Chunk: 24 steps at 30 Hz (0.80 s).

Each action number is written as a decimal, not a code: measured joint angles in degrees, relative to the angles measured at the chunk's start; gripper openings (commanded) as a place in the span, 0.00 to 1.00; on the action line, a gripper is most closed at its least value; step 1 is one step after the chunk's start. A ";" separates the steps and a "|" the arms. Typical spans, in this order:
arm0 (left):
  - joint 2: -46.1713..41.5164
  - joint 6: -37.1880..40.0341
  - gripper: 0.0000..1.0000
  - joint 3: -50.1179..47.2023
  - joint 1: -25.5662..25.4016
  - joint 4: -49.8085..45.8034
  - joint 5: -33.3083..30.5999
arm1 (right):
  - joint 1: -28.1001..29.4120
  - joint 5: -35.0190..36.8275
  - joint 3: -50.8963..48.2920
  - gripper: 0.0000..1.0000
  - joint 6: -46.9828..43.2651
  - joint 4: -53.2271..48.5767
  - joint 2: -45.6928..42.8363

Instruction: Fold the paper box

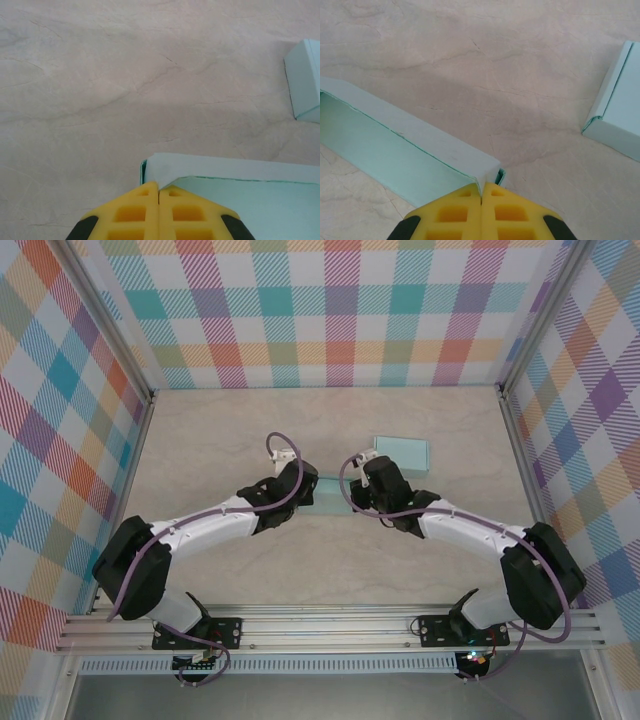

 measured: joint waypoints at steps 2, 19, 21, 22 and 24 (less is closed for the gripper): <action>-0.37 -0.52 0.03 -0.31 -0.09 -0.07 0.07 | 0.26 0.50 -0.63 0.00 -0.33 0.74 -0.22; -9.68 -4.42 0.73 -3.52 -0.09 -4.02 6.54 | 3.43 5.31 -1.53 0.00 -2.36 3.39 0.72; -10.51 -4.72 0.86 -3.41 -0.11 -5.01 6.64 | 3.54 5.49 -1.53 0.00 -2.40 3.37 0.72; -10.75 -5.01 0.93 -3.28 -0.09 -5.62 6.62 | 3.61 5.60 -1.53 0.00 -2.43 3.34 0.72; -11.10 -6.03 1.00 -3.23 -0.09 -6.25 6.60 | 3.76 5.81 -1.53 0.00 -2.56 3.32 0.72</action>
